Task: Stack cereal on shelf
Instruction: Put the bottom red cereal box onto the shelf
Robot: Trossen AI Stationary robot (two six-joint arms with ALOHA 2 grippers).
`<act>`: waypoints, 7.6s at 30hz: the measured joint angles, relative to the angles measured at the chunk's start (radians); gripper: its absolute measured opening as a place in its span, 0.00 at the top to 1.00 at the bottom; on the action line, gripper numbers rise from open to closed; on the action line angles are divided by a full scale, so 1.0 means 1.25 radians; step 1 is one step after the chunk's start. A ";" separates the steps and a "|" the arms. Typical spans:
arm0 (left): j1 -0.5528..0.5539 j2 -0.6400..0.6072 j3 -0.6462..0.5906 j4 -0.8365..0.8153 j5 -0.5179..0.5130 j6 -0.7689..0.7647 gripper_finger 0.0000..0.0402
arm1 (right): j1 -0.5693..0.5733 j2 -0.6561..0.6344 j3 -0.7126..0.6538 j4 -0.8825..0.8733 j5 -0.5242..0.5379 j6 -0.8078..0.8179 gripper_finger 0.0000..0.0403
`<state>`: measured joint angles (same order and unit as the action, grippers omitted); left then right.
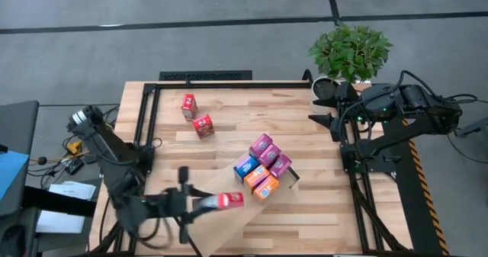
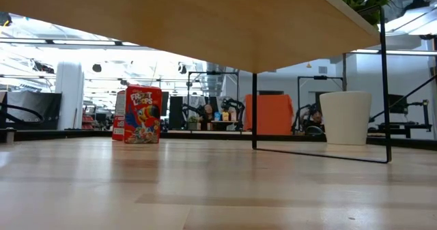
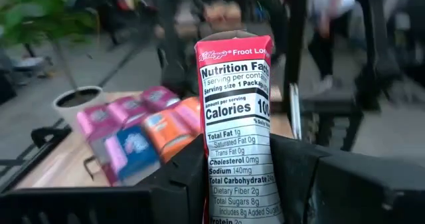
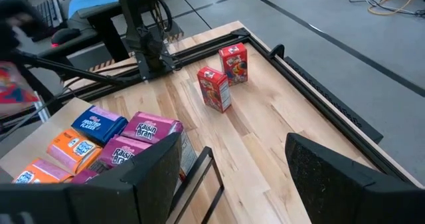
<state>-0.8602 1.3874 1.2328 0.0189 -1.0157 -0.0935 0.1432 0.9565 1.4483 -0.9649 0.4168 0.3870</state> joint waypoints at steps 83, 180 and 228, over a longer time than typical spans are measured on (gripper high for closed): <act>0.079 0.156 -0.352 1.124 -0.052 0.565 0.72 | 0.134 0.715 0.634 -0.017 -0.250 -0.359 0.05; -0.133 0.080 0.034 0.854 -0.445 0.850 0.22 | 0.212 0.750 0.633 0.063 -0.245 -0.475 0.58; -0.132 0.062 0.033 0.785 -0.444 0.861 0.22 | 0.283 0.862 0.633 -0.050 -0.254 -0.373 0.48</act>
<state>-1.0256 1.4647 1.2743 1.0000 -1.5708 0.9831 0.4969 2.0338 2.2391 -1.0279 0.0994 -0.0788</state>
